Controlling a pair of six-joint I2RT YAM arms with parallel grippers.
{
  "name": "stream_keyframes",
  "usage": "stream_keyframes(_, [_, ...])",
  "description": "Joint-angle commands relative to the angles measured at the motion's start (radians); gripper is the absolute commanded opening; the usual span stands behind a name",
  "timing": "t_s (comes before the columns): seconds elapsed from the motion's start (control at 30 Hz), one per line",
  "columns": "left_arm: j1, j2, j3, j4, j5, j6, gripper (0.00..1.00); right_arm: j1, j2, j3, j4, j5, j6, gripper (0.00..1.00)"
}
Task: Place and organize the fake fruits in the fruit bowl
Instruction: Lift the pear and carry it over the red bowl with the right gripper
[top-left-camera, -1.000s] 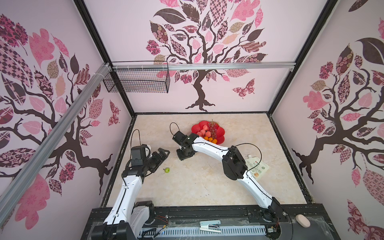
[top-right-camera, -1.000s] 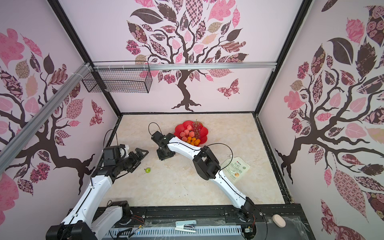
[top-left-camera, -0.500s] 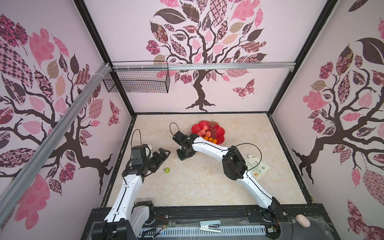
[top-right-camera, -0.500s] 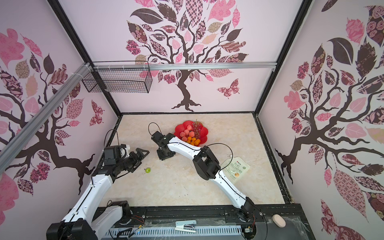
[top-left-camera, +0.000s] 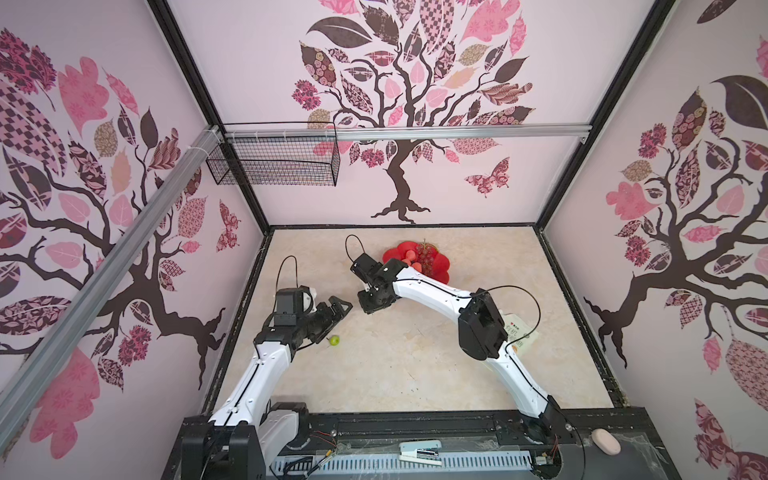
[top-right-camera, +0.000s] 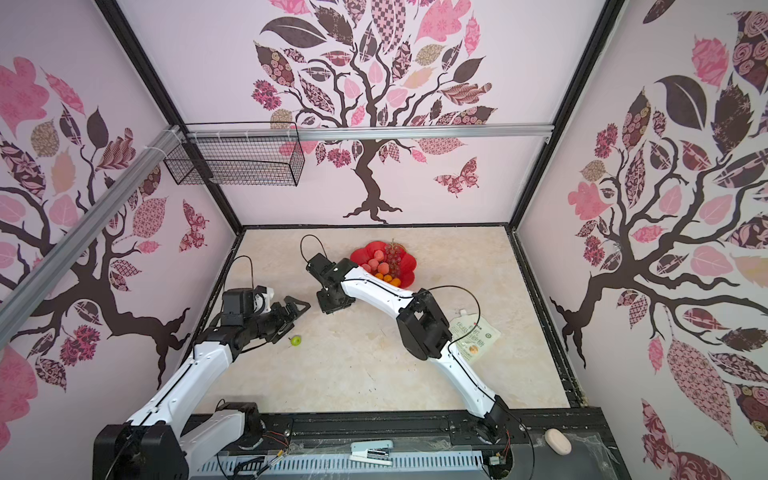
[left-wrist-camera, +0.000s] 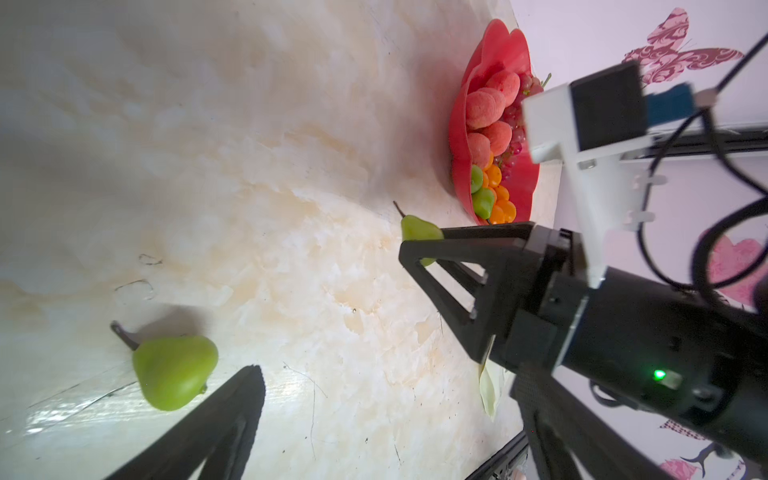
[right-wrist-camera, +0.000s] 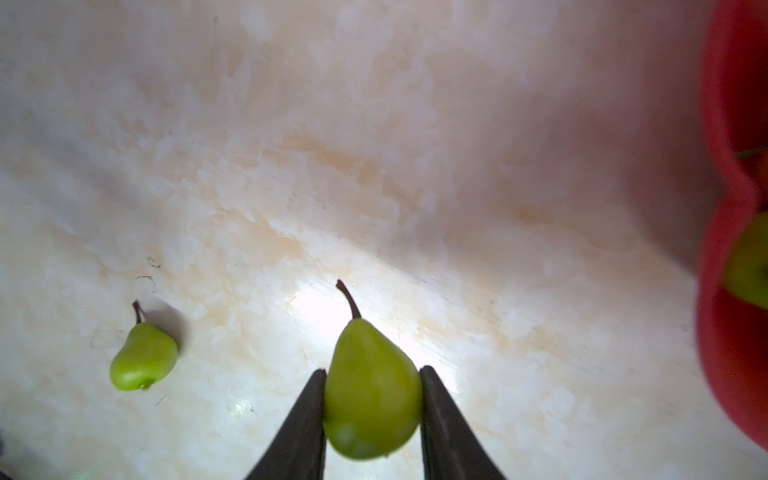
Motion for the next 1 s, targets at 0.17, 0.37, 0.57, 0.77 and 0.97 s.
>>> stream_keyframes(0.17, [-0.062, 0.086, 0.109, 0.084, -0.032, 0.0, 0.98, -0.084, -0.146, -0.103, 0.025, 0.009, -0.006, 0.37])
stream_keyframes(0.37, [-0.105, 0.161, 0.151, 0.107, -0.039, 0.001, 0.98, -0.138, -0.17, -0.149, 0.047, 0.005, -0.013, 0.36])
stream_keyframes(0.57, [-0.16, 0.212, 0.192, 0.119, -0.057, 0.001, 0.98, -0.168, -0.159, -0.152, 0.054, 0.013, -0.019, 0.36])
stream_keyframes(0.77, [-0.173, 0.244, 0.231, 0.13, -0.052, 0.008, 0.98, -0.193, -0.139, -0.141, 0.064, 0.015, -0.023, 0.36])
stream_keyframes(0.97, [-0.172, 0.275, 0.273, 0.12, -0.042, 0.024, 0.98, -0.211, -0.081, -0.081, 0.046, 0.013, -0.028, 0.36])
